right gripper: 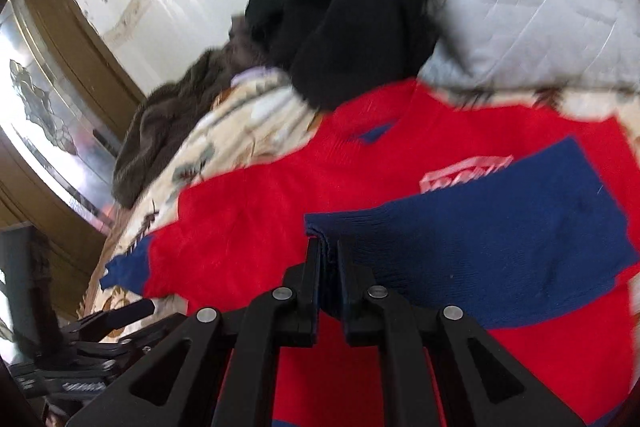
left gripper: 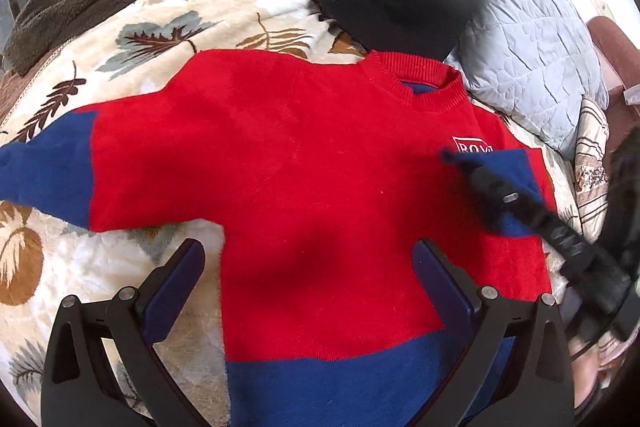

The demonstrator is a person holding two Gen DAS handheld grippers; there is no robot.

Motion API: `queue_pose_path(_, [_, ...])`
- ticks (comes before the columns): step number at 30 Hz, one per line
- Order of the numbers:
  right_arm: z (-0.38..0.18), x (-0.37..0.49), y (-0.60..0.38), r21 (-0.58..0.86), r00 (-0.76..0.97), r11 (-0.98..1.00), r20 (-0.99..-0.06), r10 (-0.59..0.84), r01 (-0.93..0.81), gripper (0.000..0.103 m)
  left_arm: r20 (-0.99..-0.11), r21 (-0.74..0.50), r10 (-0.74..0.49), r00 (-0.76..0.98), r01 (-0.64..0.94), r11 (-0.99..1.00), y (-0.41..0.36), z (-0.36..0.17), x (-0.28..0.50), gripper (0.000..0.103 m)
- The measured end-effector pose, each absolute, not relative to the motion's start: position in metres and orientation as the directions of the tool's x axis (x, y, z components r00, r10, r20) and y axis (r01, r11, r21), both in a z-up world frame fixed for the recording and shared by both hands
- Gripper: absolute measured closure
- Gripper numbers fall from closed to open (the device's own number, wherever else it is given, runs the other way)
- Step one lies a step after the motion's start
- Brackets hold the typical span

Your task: Fold small clothes

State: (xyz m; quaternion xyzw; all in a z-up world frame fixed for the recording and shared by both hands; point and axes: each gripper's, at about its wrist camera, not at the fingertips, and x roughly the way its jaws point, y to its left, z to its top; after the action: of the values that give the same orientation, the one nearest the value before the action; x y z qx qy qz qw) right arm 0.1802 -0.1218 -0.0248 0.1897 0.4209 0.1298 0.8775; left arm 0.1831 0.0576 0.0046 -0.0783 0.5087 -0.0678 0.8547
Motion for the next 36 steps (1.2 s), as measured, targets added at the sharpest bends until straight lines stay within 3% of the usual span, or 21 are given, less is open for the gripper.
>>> queue_pose_path(3, [-0.040, 0.181, -0.118, 0.467, 0.562, 0.883, -0.721, 0.404, -0.035, 0.090, -0.859, -0.220, -0.214, 0.465, 0.043, 0.975, 0.055, 0.003, 0.181, 0.000])
queue_pose_path(11, [-0.017, 0.138, -0.182, 0.489, 0.654, 0.872, -0.648, 0.390, -0.036, 0.059, -0.850, -0.319, -0.318, 0.419, 0.070, 0.945, 0.023, 0.003, 0.182, 0.000])
queue_pose_path(19, [-0.036, 0.097, -0.267, 0.452, 0.672, 0.886, -0.688, 0.274, 0.102, 0.059, -0.856, -0.463, -0.443, 0.266, -0.014, 0.886, -0.037, -0.039, 0.197, 0.000])
queue_pose_path(22, [-0.040, 0.086, -0.289, 0.483, 0.688, 0.866, -0.674, 0.270, 0.133, 0.059, -0.859, -0.446, -0.407, 0.311, -0.066, 0.892, -0.053, -0.041, 0.198, 0.000])
queue_pose_path(32, [-0.048, 0.077, -0.329, 0.576, 0.722, 0.798, -0.627, 0.293, 0.177, 0.059, -0.797, -0.572, -0.472, 0.377, -0.224, 0.789, -0.067, -0.045, 0.212, 0.003])
queue_pose_path(33, [-0.050, 0.076, -0.332, 0.578, 0.723, 0.796, -0.626, 0.291, 0.180, 0.058, -0.789, -0.582, -0.473, 0.392, -0.229, 0.780, -0.065, -0.043, 0.214, 0.015])
queue_pose_path(34, [-0.051, 0.076, -0.334, 0.580, 0.724, 0.793, -0.626, 0.288, 0.186, 0.058, -0.769, -0.603, -0.489, 0.412, -0.215, 0.768, -0.062, -0.041, 0.218, 0.051])
queue_pose_path(36, [-0.054, 0.078, -0.341, 0.585, 0.724, 0.784, -0.631, 0.279, 0.207, 0.058, -0.743, -0.636, -0.534, 0.403, -0.177, 0.751, -0.060, -0.040, 0.225, 0.100])
